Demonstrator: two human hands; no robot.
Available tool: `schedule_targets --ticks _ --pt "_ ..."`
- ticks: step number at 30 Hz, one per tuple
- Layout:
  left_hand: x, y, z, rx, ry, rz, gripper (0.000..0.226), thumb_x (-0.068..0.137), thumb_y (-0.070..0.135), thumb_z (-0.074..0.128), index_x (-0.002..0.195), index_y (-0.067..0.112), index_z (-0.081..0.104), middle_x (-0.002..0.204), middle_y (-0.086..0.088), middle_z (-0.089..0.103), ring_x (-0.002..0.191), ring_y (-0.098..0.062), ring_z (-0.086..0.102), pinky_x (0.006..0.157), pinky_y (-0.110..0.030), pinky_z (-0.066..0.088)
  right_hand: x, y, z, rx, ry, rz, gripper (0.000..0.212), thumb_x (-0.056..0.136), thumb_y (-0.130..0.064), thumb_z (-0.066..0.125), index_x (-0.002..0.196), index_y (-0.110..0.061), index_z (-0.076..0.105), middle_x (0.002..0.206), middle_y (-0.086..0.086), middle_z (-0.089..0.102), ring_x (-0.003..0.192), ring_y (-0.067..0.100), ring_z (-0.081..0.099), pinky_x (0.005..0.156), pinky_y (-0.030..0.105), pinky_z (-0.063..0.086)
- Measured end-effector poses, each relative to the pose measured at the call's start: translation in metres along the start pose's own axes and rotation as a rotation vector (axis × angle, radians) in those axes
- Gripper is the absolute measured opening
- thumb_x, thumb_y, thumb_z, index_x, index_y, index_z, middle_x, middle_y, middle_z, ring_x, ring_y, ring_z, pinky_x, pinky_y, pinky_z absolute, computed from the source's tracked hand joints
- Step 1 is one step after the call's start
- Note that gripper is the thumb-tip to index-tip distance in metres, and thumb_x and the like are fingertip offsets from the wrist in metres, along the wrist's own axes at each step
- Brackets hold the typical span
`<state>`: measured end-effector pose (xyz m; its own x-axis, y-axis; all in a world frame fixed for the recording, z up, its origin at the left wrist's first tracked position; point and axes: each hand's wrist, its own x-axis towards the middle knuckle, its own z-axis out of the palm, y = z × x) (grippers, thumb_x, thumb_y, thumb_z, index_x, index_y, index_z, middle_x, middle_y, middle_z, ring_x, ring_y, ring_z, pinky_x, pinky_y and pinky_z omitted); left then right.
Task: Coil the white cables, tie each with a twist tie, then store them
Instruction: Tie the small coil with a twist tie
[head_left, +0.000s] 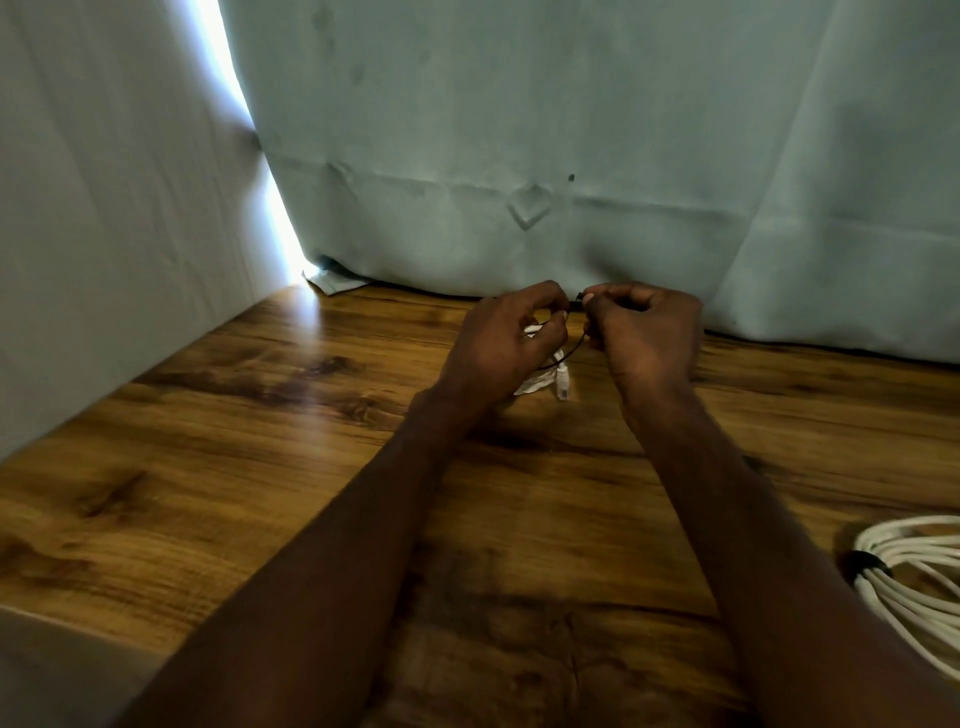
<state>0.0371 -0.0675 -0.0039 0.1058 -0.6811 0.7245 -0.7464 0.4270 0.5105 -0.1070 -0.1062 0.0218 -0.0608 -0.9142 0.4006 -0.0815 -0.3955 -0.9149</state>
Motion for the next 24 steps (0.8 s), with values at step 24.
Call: schedule_targets --ticks 24 --pt "-0.0018 0.0083 -0.0026 -0.016 -0.006 -0.050 0.006 0.093 0.025 0.064 0.092 0.021 0.067 0.076 0.004 0.070 0.068 -0.011 0.068 0.063 -0.040 0.053 -0.0012 -0.0028 -0.0011 -0.065 -0.038 -0.019 0.008 0.085 -0.014 0.077 0.085 -0.020 0.082 0.083 -0.007 0.077 0.078 0.012 0.074 0.078 0.044 0.065"
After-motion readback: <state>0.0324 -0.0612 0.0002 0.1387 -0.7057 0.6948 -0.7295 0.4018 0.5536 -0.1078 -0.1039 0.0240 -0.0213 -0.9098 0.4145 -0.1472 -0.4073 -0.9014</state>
